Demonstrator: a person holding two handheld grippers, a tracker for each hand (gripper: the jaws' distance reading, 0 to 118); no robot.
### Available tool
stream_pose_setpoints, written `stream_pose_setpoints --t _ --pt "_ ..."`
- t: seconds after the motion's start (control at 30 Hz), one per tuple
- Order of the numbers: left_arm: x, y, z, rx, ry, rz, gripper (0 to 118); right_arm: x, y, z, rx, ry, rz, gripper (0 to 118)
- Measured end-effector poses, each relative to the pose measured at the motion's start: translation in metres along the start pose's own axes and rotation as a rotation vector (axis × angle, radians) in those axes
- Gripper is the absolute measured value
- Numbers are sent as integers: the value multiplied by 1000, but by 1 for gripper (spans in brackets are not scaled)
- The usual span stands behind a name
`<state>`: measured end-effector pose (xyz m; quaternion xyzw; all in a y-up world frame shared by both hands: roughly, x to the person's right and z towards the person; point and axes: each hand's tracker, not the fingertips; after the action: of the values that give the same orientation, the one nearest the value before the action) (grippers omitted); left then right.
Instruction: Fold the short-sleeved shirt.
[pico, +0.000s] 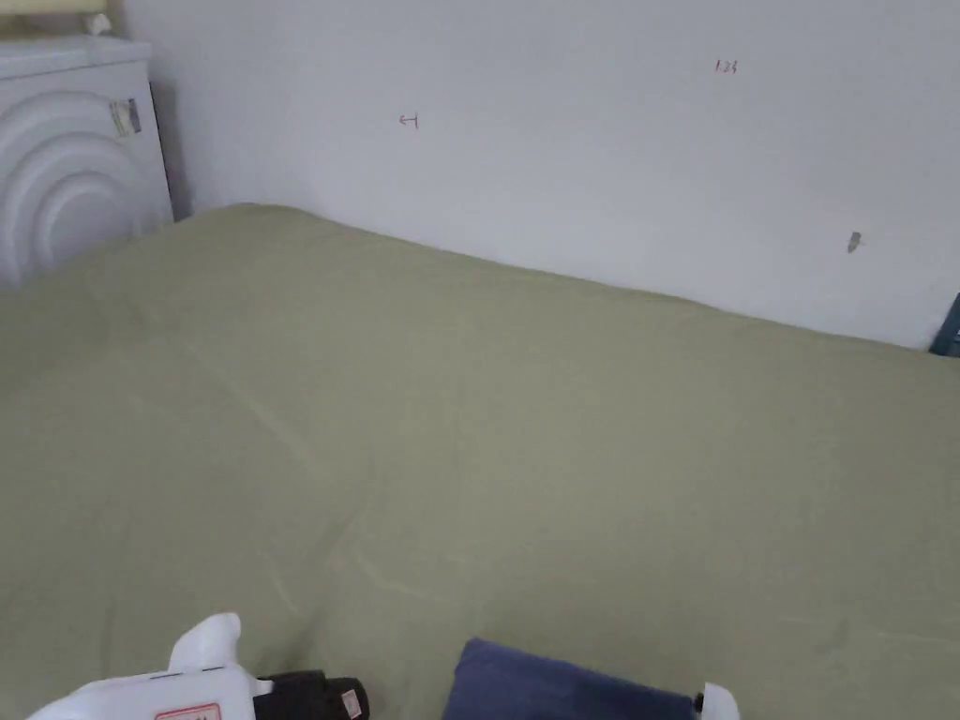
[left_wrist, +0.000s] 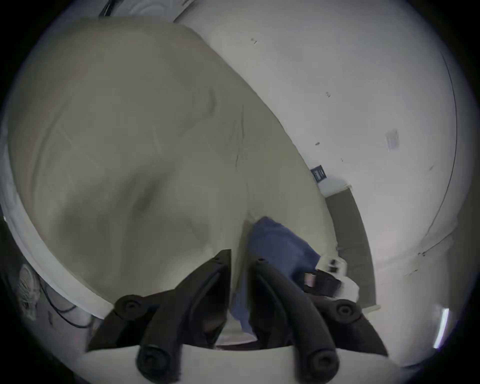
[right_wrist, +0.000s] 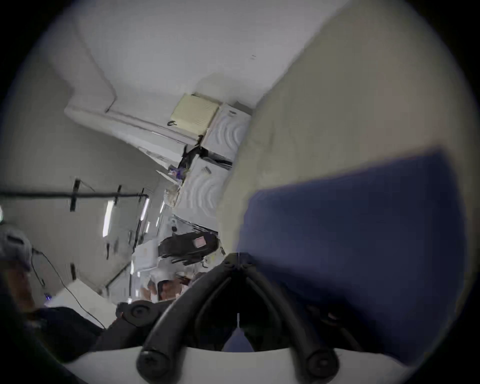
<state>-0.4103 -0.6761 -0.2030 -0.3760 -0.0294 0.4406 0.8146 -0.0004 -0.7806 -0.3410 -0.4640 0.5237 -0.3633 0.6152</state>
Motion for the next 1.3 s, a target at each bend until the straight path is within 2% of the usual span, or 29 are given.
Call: stream_pose_setpoints --t 0.03,0.07,0.1,0.13,0.23,0.27,0.33,0.4,0.47,0.53,0.57,0.6,0.67,0.77,0.93,1.1,1.17,1.3 --pt "-1 -3 -6 -28 -29 -2 44 9 0 1 -7 -65 -35 0" --pt "-1 -6 -12 -51 -67 1 72 18 2 4 -15 -99 -59 0" --pt "0 -10 -18 -73 -97 8 83 26 3 11 -2 -100 -87 0" --pt "5 -13 -23 -93 -125 13 85 28 3 20 14 -35 -127 0" --pt "10 -21 -38 -116 -227 16 85 24 0 41 13 -110 -66 0" --pt "11 -23 -46 -129 -238 23 85 26 -1 47 20 -107 -80 0" --pt "11 -31 -66 -171 -250 35 85 19 -8 53 32 -112 -95 0" --pt "12 -39 -88 -220 -181 34 85 19 -11 56 34 -114 -93 0" --pt "15 -45 -91 -184 -182 7 85 19 -10 58 34 -125 -77 0" --pt "17 -42 -85 -190 -209 1 79 18 -10 60 40 -130 -70 0" --pt "19 -42 -83 -207 -217 -3 59 16 -10 59 43 -137 -64 0" --pt "22 -42 -81 -220 -200 -25 23 15 -11 60 45 -139 -51 0" --pt "32 -46 -76 -210 -171 -105 22 13 -13 61 49 -144 -39 0" --pt "37 -47 -77 -203 -154 -91 22 5 -16 64 61 -174 -18 0" --pt "41 -24 -69 -221 -100 -158 22 -13 -15 81 84 -251 47 0" --pt "22 41 -17 -157 -15 -188 22 -41 -4 105 144 -301 124 0" --pt "3 77 14 -116 46 -216 22 -51 0 112 170 -305 141 0" --pt "-46 152 63 -147 158 -225 22 -74 -2 116 199 -345 167 0"
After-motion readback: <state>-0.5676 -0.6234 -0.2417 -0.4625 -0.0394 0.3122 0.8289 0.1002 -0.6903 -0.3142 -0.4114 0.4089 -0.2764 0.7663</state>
